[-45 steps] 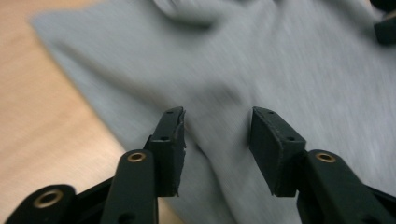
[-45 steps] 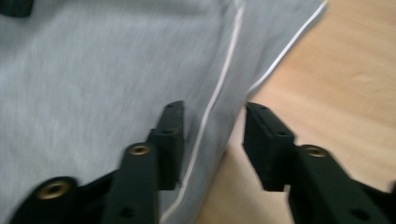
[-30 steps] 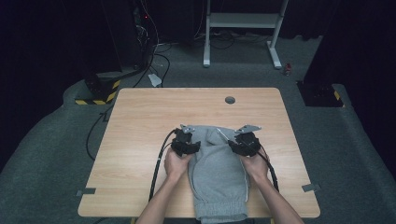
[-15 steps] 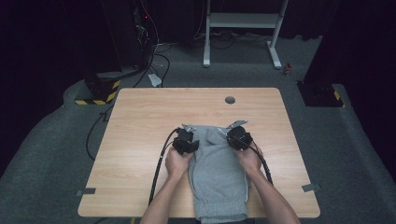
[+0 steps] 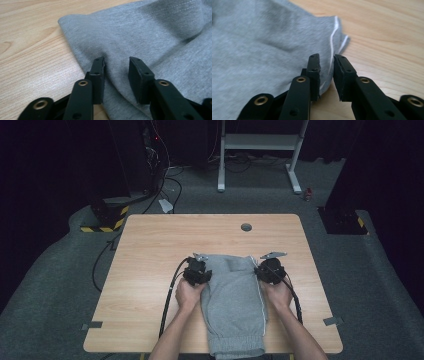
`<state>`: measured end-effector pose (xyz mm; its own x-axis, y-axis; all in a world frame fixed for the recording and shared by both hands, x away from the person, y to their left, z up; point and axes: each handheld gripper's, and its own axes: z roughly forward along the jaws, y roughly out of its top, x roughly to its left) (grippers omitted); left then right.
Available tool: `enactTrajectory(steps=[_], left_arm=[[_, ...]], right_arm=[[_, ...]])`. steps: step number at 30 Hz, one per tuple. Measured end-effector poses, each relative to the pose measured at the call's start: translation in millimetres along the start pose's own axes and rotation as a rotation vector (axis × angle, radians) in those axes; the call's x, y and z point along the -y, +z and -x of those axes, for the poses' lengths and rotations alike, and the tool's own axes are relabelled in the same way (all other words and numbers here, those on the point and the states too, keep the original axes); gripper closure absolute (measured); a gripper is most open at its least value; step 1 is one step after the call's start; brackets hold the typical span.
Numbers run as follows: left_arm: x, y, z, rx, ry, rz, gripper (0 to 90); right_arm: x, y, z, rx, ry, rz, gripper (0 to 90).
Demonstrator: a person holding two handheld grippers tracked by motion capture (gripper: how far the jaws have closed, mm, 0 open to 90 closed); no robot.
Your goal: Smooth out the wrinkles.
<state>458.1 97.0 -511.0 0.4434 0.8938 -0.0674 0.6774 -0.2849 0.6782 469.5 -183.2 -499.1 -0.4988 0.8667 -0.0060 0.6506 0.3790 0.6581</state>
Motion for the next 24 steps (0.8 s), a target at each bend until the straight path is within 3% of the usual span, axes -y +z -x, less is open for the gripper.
enactTrajectory(steps=[3,7,10,13,17,22,24], left_arm=[[5.9,-5.8,4.4,0.006,0.033,-0.007,72.3],[16.9,-17.8,6.0,0.04,0.054,-0.019,73.0],[17.2,-23.7,0.1,0.019,0.045,-0.005,64.7],[10.4,-22.6,-8.3,0.001,0.006,0.009,57.9],[5.0,-14.5,-13.3,0.0,-0.028,0.01,56.3],[0.8,-7.1,-13.8,-0.025,-0.019,0.0,56.2],[-1.3,-4.9,-12.3,-0.028,-0.011,-0.006,59.1]], right_arm=[[5.5,1.6,-7.3,-0.003,-0.047,-0.035,80.2],[14.9,-5.6,-15.5,-0.026,-0.087,-0.034,80.5],[14.3,-11.2,-17.7,-0.043,-0.116,-0.038,73.8],[6.5,-14.4,-11.9,-0.06,-0.063,0.001,67.2],[-4.8,-9.0,-9.1,-0.056,-0.022,0.026,65.4],[-15.3,2.9,-12.5,-0.045,-0.002,0.023,64.7],[-18.0,10.1,-14.0,-0.029,-0.003,-0.001,65.0]])
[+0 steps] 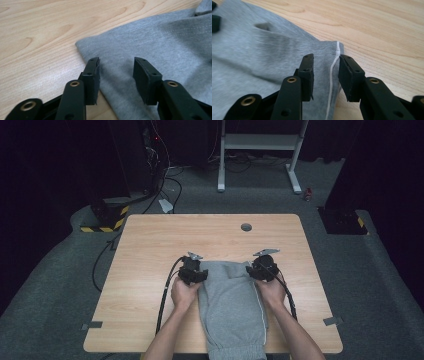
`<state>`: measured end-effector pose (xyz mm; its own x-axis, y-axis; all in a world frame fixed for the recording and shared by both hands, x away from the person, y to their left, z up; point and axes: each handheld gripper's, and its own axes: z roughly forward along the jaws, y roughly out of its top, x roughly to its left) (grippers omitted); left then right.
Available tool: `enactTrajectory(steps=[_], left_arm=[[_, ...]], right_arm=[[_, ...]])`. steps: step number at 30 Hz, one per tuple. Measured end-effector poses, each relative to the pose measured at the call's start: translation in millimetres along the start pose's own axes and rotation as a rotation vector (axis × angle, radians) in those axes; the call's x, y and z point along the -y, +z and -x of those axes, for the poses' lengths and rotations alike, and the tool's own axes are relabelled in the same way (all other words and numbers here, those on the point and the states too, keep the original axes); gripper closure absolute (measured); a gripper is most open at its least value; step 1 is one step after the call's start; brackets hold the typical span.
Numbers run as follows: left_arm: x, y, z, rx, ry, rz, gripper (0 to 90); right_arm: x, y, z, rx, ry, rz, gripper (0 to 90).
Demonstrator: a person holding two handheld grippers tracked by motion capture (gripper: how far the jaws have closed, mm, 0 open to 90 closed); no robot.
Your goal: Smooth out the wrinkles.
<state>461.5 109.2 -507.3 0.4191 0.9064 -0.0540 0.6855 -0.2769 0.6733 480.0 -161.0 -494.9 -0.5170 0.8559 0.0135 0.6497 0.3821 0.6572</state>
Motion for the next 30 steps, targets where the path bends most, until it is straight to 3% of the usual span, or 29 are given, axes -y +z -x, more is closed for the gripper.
enactTrajectory(steps=[3,5,7,11,15,17,19,21,22,25,28,30], left_arm=[[-0.1,3.6,2.6,-0.003,0.02,-0.006,69.6],[-0.3,2.8,1.3,0.003,0.014,-0.01,77.8],[-0.4,0.3,0.4,0.002,0.024,-0.004,84.8],[-2.5,-10.5,0.0,-0.002,0.032,0.047,86.6],[-5.9,-20.8,-7.8,0.008,-0.021,0.115,86.5],[-5.1,-19.0,-11.4,0.0,-0.036,0.106,86.4],[-3.5,-12.5,-12.6,-0.011,-0.036,0.073,84.7],[-2.7,-9.2,-10.5,-0.023,-0.044,0.057,73.9],[-2.5,-9.1,-7.4,-0.024,-0.033,0.057,67.7],[-2.6,-15.7,4.1,-0.018,0.029,0.073,58.3],[1.6,-26.0,16.9,0.032,0.059,0.107,55.4],[6.9,-28.3,25.8,0.053,0.092,0.105,54.5]], right_arm=[[-1.8,8.4,0.1,0.023,0.0,-0.045,75.8],[-1.6,10.3,1.7,0.024,-0.001,-0.058,83.8],[-1.8,8.3,3.1,0.027,-0.014,-0.054,86.3],[-5.3,-11.3,2.8,0.044,-0.046,0.03,87.0],[-7.6,-30.8,6.8,0.066,-0.046,0.116,87.0],[-6.0,-33.3,12.3,0.08,-0.027,0.13,86.9],[-2.3,-27.0,18.7,0.08,-0.001,0.098,86.0],[0.9,-15.7,23.7,0.069,0.031,0.032,77.3],[4.0,-11.8,24.7,0.089,0.043,0.023,74.4],[13.2,-14.0,23.7,0.077,0.073,0.06,66.6],[18.5,-27.8,15.2,0.03,0.044,0.108,68.1],[23.2,-36.3,5.6,-0.014,-0.004,0.12,69.7]])
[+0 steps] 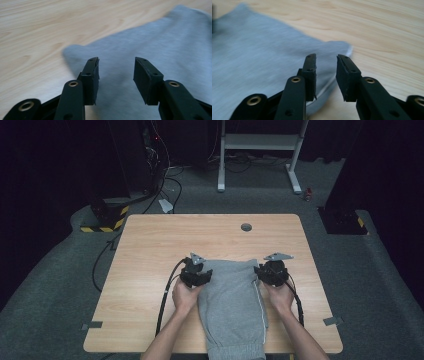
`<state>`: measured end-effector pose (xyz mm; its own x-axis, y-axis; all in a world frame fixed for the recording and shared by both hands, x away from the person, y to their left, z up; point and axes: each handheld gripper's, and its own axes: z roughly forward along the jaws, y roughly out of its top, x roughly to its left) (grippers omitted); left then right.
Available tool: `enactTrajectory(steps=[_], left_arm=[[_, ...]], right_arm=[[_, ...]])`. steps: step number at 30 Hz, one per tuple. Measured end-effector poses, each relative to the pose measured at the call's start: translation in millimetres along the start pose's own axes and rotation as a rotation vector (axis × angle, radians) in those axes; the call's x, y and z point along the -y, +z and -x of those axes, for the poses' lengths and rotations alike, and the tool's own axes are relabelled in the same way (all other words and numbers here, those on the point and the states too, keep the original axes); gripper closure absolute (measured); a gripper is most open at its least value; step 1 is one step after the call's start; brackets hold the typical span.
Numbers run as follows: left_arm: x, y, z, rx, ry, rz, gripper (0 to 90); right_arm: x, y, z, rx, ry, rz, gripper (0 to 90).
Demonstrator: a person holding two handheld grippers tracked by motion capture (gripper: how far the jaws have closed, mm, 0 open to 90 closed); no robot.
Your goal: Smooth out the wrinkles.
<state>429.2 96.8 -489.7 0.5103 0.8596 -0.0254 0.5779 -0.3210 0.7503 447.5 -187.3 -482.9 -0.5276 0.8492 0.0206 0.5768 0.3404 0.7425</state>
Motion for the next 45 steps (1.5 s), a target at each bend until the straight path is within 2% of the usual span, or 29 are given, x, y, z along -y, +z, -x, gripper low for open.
enactTrajectory(steps=[3,5,7,9,10,11,13,15,17,19,20,23,26,27,29,32,34,38,45], left_arm=[[5.6,6.9,7.8,-0.004,0.036,-0.045,52.8],[8.2,12.7,8.3,-0.016,0.041,-0.07,51.8],[11.2,21.2,7.0,-0.064,0.066,-0.098,51.3],[7.9,24.4,3.2,-0.092,0.064,-0.104,45.7],[4.4,26.8,0.8,-0.101,0.051,-0.116,43.4],[2.7,27.9,-0.7,-0.109,0.044,-0.123,42.7],[-1.0,29.4,-3.1,-0.106,0.016,-0.138,42.2],[-0.8,25.3,-1.6,-0.101,0.025,-0.126,42.8],[1.4,19.0,1.3,-0.076,0.027,-0.104,42.9],[4.8,7.2,7.4,-0.017,0.021,-0.074,42.5],[6.5,3.5,9.7,0.004,0.018,-0.064,42.5],[14.2,-7.9,19.3,0.059,0.028,-0.054,42.2],[27.8,-14.0,25.0,0.088,0.042,-0.064,42.1],[31.9,-13.6,25.6,0.077,0.055,-0.081,41.9],[39.5,-11.7,23.0,0.056,0.064,-0.102,41.5],[44.2,-12.6,20.0,0.043,0.061,-0.089,40.5],[44.4,-11.8,20.4,0.019,0.087,-0.088,40.5],[43.0,-9.3,16.4,0.019,0.072,-0.085,40.1],[28.6,2.5,11.6,0.013,0.06,-0.118,39.1]], right_arm=[[7.3,-3.4,-11.5,-0.043,-0.059,-0.026,69.9],[11.5,0.1,-13.3,-0.04,-0.072,-0.064,69.1],[16.4,5.8,-8.6,-0.019,-0.076,-0.096,67.1],[20.5,9.7,0.6,0.007,-0.047,-0.111,64.3],[21.1,9.8,8.3,0.017,-0.011,-0.102,63.6],[21.0,9.8,13.1,0.058,0.007,-0.107,62.6],[20.5,8.9,17.6,0.071,0.02,-0.112,61.6],[20.0,-1.8,17.6,0.056,0.017,-0.07,61.3],[19.9,-14.3,8.6,0.026,-0.009,-0.034,61.1],[19.6,-24.1,-5.2,-0.014,-0.064,-0.017,61.0],[19.9,-26.3,-10.9,-0.027,-0.086,-0.016,61.1],[23.1,-26.5,-20.5,-0.059,-0.11,-0.04,61.5],[33.2,-21.8,-22.8,-0.078,-0.097,-0.077,61.5],[37.0,-20.7,-21.3,-0.095,-0.076,-0.083,61.3],[43.1,-19.8,-18.6,-0.093,-0.057,-0.091,60.6],[51.9,-18.6,-13.2,-0.088,-0.044,-0.104,59.3],[53.5,-19.9,-11.0,-0.091,-0.028,-0.103,58.6],[53.6,-21.5,-8.1,-0.075,-0.042,-0.099,56.1],[48.8,-16.6,-2.8,-0.051,-0.017,-0.105,52.3]])
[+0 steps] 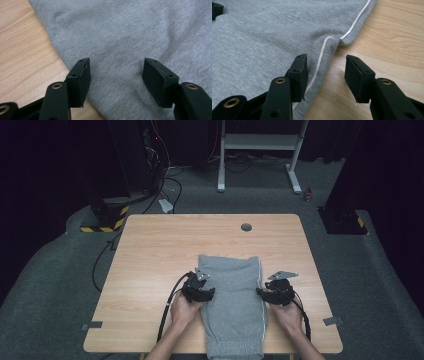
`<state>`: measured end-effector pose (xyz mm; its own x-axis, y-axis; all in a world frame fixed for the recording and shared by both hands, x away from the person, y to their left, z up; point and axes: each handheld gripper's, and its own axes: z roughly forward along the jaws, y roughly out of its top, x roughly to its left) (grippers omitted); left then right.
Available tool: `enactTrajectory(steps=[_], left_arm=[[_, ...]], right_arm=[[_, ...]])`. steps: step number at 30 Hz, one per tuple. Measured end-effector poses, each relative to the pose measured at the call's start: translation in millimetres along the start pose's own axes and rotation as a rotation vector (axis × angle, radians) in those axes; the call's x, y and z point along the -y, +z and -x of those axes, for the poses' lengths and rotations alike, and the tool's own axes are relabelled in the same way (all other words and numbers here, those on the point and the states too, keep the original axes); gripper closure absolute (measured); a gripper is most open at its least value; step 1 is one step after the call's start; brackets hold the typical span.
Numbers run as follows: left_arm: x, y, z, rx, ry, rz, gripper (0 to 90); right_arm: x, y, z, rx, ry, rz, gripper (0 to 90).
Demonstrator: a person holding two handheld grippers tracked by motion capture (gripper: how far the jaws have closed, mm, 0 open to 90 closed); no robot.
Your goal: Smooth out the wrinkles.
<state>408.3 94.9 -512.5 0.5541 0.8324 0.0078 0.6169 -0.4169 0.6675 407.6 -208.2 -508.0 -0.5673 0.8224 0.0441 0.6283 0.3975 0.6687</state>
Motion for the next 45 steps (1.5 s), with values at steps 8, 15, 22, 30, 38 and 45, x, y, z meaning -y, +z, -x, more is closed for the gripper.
enactTrajectory(steps=[8,15,22,30,38,45], left_arm=[[-7.2,8.1,-9.0,0.009,-0.048,0.017,38.9],[-14.9,4.6,-19.8,0.004,-0.108,-0.019,35.7],[-12.9,9.2,-38.8,-0.015,-0.203,-0.022,26.6],[-25.7,19.5,-33.3,-0.03,-0.19,-0.045,23.5],[-36.3,30.4,-23.6,-0.066,-0.137,-0.063,23.5],[-37.0,30.7,-21.7,-0.055,-0.119,-0.041,33.2]], right_arm=[[-6.2,6.9,8.7,-0.024,0.043,-0.021,45.2],[-11.8,3.0,10.5,-0.028,0.072,0.007,45.0],[-23.3,7.0,13.8,-0.008,0.129,0.044,38.1],[-37.3,29.1,9.6,0.019,0.179,0.022,32.8],[-48.9,47.4,2.6,0.103,0.151,-0.033,33.0],[-49.8,50.9,-4.3,0.106,0.068,-0.033,33.3]])
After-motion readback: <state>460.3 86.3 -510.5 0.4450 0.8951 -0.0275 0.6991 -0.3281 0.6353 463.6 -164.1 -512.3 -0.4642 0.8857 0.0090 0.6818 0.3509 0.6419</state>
